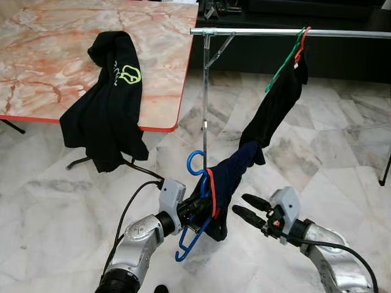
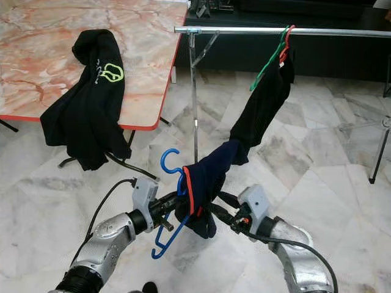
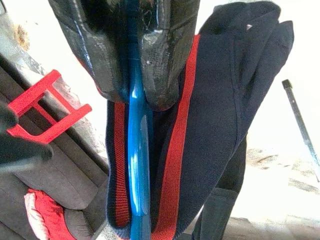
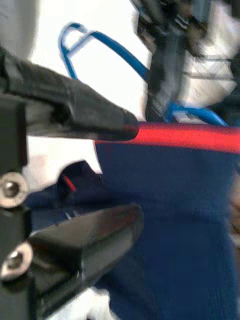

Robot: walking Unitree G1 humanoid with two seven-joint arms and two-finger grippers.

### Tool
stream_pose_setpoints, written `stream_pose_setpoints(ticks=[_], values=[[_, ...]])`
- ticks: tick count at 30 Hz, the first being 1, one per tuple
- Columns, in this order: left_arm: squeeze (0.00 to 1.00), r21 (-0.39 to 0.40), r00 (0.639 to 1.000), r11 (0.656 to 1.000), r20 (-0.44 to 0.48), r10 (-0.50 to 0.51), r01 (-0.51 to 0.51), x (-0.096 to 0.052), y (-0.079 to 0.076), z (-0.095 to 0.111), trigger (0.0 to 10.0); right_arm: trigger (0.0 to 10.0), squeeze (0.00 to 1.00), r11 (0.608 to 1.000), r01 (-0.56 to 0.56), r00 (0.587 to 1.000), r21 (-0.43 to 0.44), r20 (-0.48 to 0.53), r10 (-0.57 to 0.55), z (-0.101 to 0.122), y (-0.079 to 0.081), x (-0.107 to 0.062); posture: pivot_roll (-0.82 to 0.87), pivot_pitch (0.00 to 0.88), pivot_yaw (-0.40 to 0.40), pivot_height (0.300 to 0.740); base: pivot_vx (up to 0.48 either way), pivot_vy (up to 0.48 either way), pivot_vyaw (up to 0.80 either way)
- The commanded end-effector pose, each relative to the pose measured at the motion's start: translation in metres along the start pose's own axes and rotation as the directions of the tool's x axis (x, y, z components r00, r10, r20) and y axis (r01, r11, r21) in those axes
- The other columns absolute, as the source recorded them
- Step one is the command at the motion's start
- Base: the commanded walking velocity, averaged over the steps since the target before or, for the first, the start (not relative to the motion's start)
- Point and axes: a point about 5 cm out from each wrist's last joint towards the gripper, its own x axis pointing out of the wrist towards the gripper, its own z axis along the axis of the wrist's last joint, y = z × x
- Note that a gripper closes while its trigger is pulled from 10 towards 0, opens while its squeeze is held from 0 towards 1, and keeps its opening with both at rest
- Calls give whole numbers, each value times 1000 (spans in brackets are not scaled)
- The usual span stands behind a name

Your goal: Hang hanger

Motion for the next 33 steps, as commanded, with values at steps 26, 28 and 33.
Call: stream_pose_setpoints(ticks=[26, 28, 33], values=[[0, 164, 850, 880, -386, -359, 446, -25, -16, -32, 10000, 10000, 1000, 835, -532, 822, -136, -319, 472, 37, -15, -23, -81, 125, -4, 740, 0, 0, 0], [0, 173, 827, 860, -415, -378, 480, -25, -19, -34, 10000, 10000, 0, 822, -547, 796, -158, -404, 452, 30, -19, -20, -85, 123, -4, 740, 0, 0, 0], [0, 177, 802, 836, -440, -405, 519, -25, -22, -33, 10000, 10000, 0, 822, -551, 770, -145, -468, 434, 15, -19, -15, -73, 124, -5, 740, 0, 0, 0]])
